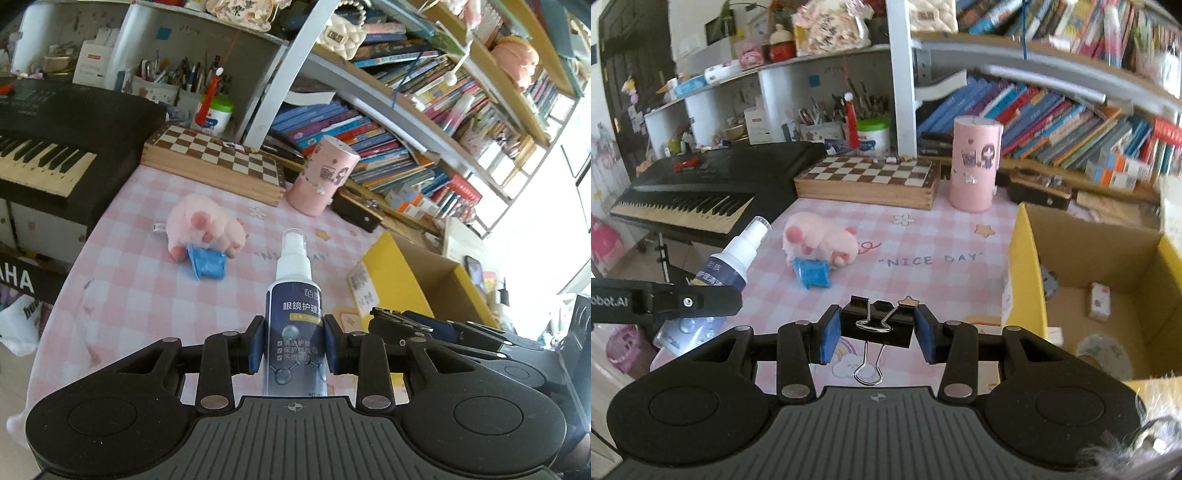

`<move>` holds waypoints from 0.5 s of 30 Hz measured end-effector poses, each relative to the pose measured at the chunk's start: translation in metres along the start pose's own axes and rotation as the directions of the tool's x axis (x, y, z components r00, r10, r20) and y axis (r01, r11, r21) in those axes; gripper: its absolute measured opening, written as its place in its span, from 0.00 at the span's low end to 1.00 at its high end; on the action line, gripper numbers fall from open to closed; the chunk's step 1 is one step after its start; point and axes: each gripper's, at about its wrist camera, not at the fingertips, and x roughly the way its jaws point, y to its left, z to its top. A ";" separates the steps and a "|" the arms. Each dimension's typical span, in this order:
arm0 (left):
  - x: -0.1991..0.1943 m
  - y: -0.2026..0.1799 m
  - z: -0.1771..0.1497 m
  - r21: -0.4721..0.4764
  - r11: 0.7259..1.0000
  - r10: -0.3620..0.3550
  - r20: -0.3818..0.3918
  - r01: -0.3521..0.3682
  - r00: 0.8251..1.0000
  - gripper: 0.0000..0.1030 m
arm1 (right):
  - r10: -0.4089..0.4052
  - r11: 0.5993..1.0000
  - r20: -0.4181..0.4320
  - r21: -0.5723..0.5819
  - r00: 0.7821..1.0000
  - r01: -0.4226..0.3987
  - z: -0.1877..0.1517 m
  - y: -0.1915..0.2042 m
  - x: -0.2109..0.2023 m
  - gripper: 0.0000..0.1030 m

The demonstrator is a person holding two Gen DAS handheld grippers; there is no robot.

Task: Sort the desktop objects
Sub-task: 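Carry the spray bottle and binder clip toward the yellow box with both tools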

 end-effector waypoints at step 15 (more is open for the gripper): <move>-0.084 -0.009 -0.080 0.008 0.997 -0.076 -0.025 0.076 0.997 0.30 | -0.025 0.997 -0.030 0.079 0.999 0.028 -0.082 0.049 -0.088 0.39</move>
